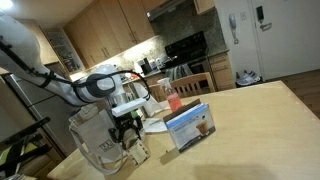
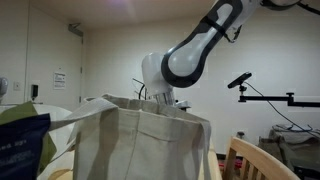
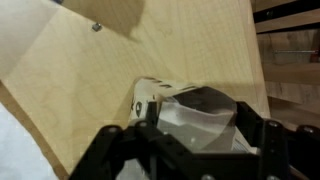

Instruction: Pick up the three objects from the table, put them in the carrier bag and move the bag to the center of the table

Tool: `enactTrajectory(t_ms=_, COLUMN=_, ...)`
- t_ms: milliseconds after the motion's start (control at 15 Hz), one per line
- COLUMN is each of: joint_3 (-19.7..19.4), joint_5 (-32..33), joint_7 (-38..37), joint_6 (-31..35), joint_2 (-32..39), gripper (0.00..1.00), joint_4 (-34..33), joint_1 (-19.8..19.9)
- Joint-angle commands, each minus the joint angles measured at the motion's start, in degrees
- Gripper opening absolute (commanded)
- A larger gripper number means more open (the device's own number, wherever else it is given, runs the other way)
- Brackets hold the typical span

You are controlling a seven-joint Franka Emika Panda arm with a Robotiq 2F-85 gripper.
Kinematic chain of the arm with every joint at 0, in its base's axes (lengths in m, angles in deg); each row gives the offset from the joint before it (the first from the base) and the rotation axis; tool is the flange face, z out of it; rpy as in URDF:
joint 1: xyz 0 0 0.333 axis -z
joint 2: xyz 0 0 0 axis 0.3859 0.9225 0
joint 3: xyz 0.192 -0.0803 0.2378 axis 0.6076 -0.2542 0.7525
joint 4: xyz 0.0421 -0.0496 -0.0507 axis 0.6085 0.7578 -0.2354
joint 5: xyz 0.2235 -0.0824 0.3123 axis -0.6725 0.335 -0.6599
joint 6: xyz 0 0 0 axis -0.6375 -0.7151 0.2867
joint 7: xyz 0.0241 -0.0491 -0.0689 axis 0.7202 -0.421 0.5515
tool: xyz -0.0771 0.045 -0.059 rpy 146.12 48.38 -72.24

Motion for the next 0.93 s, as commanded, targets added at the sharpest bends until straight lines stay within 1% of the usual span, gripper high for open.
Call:
enactTrajectory(t_ms=0, joint_3=0.1, joint_5=0.4, joint_7=-0.7, joint_6=0.3, joint_2=-2.2, gripper=0.48, joint_4=1.4, joint_1=0.3)
enactTrajectory(t_ms=133, joint_3=0.0, joint_5=0.6, joint_7=-0.8, joint_6=0.4, joint_2=-3.0, gripper=0.37, joint_4=1.5, joint_1=0.3)
enactTrajectory(t_ms=200, joint_3=-0.2, joint_5=0.9, joint_7=-1.1, joint_6=0.4, joint_2=-3.6, gripper=0.3, joint_4=1.6, joint_1=0.2)
enactTrajectory(t_ms=467, joint_3=-0.5, joint_5=1.2, joint_7=-1.0, joint_6=0.3, joint_2=-5.6, gripper=0.24, joint_4=1.7, joint_1=0.2)
enactTrajectory(t_ms=667, joint_3=-0.9, joint_5=2.0, joint_7=-1.3, joint_6=0.2, joint_2=-8.9, gripper=0.24, joint_4=2.7, joint_1=0.1)
enactTrajectory(t_ms=867, joint_3=-2.3, joint_5=4.6, joint_7=-2.9, joint_6=0.0, joint_2=-13.4, gripper=0.24, joint_4=3.7, joint_1=-0.1)
